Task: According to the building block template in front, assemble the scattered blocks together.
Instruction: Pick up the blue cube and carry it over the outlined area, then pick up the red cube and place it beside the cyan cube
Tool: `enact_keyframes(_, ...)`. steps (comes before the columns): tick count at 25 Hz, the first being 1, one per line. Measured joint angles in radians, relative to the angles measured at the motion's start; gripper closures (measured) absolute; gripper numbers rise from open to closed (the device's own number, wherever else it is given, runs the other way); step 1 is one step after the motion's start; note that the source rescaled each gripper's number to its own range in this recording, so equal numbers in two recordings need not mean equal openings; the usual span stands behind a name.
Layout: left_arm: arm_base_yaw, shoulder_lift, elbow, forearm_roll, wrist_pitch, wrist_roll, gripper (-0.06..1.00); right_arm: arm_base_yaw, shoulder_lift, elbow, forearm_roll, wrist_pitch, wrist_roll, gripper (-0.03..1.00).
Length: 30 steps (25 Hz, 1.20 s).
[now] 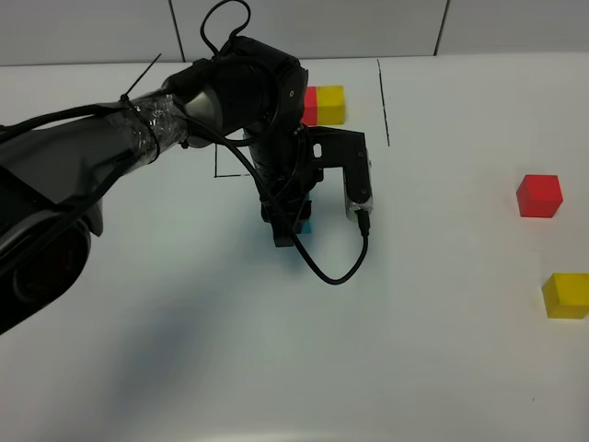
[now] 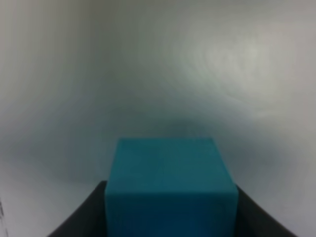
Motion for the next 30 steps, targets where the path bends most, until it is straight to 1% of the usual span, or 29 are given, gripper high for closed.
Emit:
enact_keyframes(6, -0.001, 0.045, -0.001, -0.001, -0.034, -0.030, 0.94, 0.000, 0.000, 0.000, 0.000, 0.000, 0.000, 0.23)
enact_keyframes(16, -0.001, 0.046, -0.001, -0.001, -0.044, -0.029, 0.94, 0.000, 0.000, 0.000, 0.000, 0.000, 0.000, 0.23)
enact_keyframes(24, -0.001, 0.046, -0.001, 0.000, -0.081, -0.027, 0.94, 0.000, 0.000, 0.000, 0.000, 0.000, 0.000, 0.23)
enact_keyframes(25, -0.001, 0.046, -0.001, 0.000, -0.086, -0.026, 0.90, 0.000, 0.000, 0.000, 0.000, 0.000, 0.000, 0.23)
enact_keyframes(26, -0.001, 0.046, -0.001, 0.000, -0.089, -0.026, 0.84, 0.000, 0.000, 0.000, 0.000, 0.000, 0.000, 0.23)
enact_keyframes(27, -0.001, 0.047, -0.001, 0.000, -0.090, -0.026, 0.73, 0.000, 0.000, 0.000, 0.000, 0.000, 0.000, 0.23)
enact_keyframes(29, -0.001, 0.048, -0.001, 0.000, -0.091, -0.027, 0.46, 0.000, 0.000, 0.000, 0.000, 0.000, 0.000, 0.23)
enact_keyframes(30, -0.001, 0.048, -0.001, 0.000, -0.092, -0.028, 0.34, 0.000, 0.000, 0.000, 0.001, 0.000, 0.000, 0.23)
